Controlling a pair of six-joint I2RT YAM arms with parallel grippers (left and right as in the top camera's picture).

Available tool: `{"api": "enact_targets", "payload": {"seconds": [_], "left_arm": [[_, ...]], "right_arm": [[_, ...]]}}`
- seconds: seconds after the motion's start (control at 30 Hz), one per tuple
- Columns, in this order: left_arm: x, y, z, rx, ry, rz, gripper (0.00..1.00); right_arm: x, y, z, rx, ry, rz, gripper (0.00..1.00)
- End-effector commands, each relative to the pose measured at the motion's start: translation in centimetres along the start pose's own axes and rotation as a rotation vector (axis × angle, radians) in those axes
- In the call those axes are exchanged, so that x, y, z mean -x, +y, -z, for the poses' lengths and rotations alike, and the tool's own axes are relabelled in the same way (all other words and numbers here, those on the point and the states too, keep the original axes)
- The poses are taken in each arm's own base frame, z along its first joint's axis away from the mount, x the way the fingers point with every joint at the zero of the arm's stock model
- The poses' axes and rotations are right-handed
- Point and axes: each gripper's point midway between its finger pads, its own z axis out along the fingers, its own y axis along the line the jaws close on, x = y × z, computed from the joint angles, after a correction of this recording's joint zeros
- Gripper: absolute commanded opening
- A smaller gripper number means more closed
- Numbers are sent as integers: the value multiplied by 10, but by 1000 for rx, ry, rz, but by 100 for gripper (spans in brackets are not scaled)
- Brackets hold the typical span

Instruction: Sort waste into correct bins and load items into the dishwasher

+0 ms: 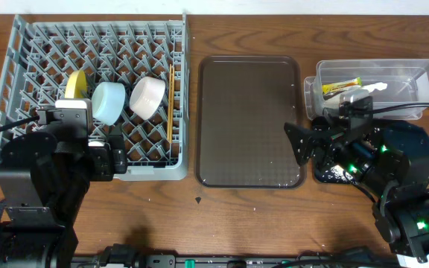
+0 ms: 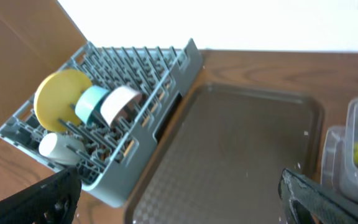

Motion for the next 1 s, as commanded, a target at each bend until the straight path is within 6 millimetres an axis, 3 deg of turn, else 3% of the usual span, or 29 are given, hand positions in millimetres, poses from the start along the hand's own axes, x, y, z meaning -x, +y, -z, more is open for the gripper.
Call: {"api": "enact_targets", "payload": {"seconds": [0.0,0.17,0.3,0.43,0.6,0.77,0.97], "left_arm": [[4,-2,3,-13,-11,12,93],[4,-2,3,-13,-11,12,93],[4,-2,3,-13,-11,12,93],[4,-2,3,-12,-11,12,93],[4,-2,3,-13,-11,12,93],[4,-2,3,-13,-11,12,93],[4,-2,3,-12,-11,12,93]], "right_arm": [[4,-7,3,-38,-11,-1,99],[18,-4,11,-45,-81,175,99],[10,-8,20,-73,-121,392,99],[-14,-24,25,-111,-198,463,99],[-68,-54,33,-188,-212,438,99],[-94,-80,32,-268,-283,459,99],[-109,-96,22,-292,-383,492,99]]}}
